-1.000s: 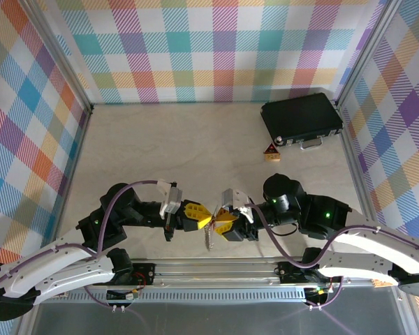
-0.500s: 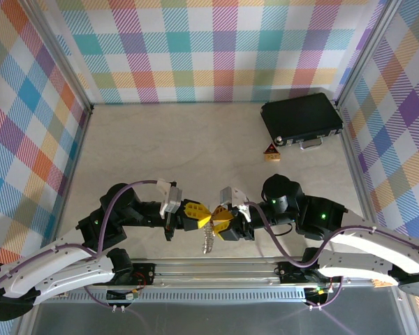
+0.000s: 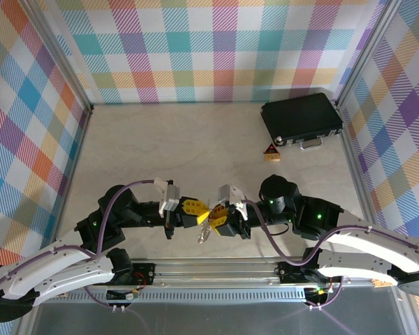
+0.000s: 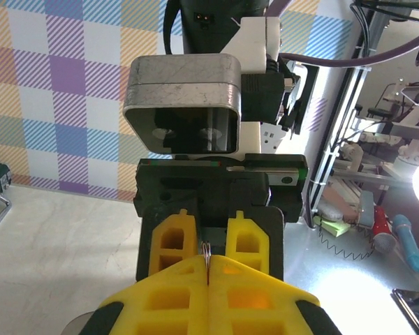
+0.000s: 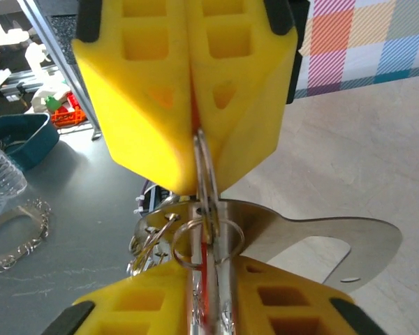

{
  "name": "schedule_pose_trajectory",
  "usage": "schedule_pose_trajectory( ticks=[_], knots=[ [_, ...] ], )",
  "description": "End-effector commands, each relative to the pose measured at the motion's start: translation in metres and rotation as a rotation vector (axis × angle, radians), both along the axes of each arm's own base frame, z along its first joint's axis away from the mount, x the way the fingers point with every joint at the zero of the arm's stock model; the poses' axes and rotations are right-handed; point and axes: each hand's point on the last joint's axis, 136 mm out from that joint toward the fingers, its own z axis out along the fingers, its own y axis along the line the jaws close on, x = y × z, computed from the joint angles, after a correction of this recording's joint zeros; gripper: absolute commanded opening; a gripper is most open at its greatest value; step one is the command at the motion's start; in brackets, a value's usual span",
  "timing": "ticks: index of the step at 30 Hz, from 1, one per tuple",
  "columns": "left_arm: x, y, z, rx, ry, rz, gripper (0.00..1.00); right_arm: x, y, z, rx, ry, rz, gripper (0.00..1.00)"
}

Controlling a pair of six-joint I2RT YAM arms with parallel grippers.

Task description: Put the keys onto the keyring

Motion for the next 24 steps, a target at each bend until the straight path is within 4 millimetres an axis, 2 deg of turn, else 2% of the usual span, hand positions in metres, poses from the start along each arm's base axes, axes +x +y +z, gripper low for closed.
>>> schedule_pose_trajectory(
  ticks=[1, 4, 7, 24],
  knots=[
    [-0.002, 0.005, 0.009, -0.034, -0.039, 0.009, 0.0, 0.002, 0.002, 0.008, 0.04, -0.015, -0.015, 0.14],
    [-0.001, 0.006, 0.009, -0.037, -0.041, 0.019, 0.0, 0.003, 0.0, 0.006, 0.036, -0.019, -0.021, 0.05],
    [-0.001, 0.007, 0.01, -0.043, -0.044, 0.022, 0.0, 0.004, -0.003, 0.004, 0.031, -0.023, -0.032, 0.0],
    [-0.004, 0.0, -0.01, 0.029, -0.01, -0.02, 0.0, 0.008, -0.009, 0.012, 0.045, -0.069, -0.059, 0.0]
  ],
)
